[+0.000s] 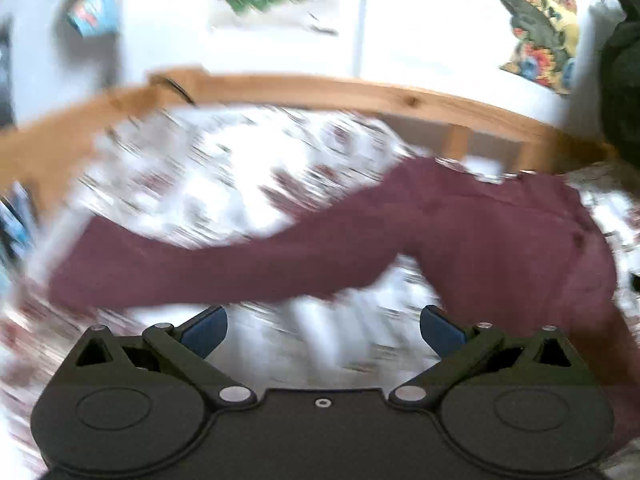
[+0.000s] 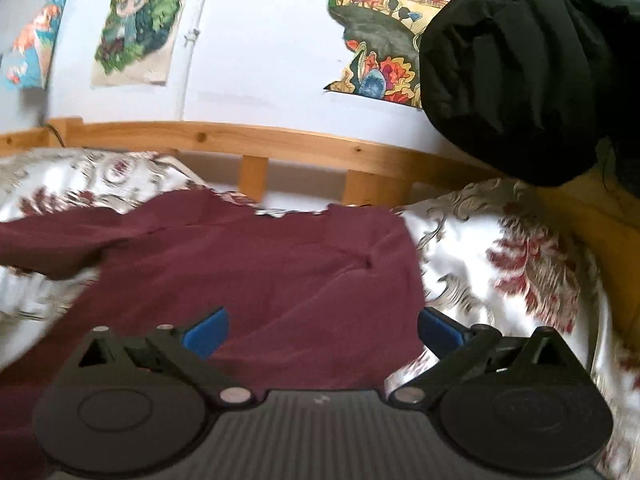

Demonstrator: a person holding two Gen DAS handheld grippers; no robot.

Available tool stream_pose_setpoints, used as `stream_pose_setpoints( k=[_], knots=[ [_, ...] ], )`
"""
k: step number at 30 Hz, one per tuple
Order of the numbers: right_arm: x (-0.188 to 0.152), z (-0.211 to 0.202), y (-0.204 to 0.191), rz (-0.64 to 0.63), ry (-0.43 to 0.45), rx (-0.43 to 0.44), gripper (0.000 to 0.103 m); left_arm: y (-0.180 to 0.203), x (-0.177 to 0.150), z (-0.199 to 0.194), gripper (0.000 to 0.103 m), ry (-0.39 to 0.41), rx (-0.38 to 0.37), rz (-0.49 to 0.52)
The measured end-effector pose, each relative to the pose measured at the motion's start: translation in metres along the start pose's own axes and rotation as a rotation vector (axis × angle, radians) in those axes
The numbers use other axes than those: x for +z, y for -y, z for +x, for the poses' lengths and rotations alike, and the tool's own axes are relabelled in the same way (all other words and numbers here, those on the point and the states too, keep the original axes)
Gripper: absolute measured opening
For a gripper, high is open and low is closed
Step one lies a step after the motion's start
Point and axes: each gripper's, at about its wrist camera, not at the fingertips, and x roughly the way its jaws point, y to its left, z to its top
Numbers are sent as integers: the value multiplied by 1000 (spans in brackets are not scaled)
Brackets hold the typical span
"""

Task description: Fold small clothes

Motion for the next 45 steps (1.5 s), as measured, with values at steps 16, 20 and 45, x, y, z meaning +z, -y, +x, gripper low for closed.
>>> stream_pose_setpoints(
  k=[16, 20, 45],
  knots=[
    [-23, -9, -20, 87, -82, 114, 103, -25, 29, 63, 80, -262, 152, 514],
    [-26, -9, -15, 95, -85, 113, 103, -22, 37, 71, 25, -342, 176, 535],
    [-23, -9, 22, 198, -92, 135, 103, 189, 145, 35, 3, -582, -477, 221]
  ],
)
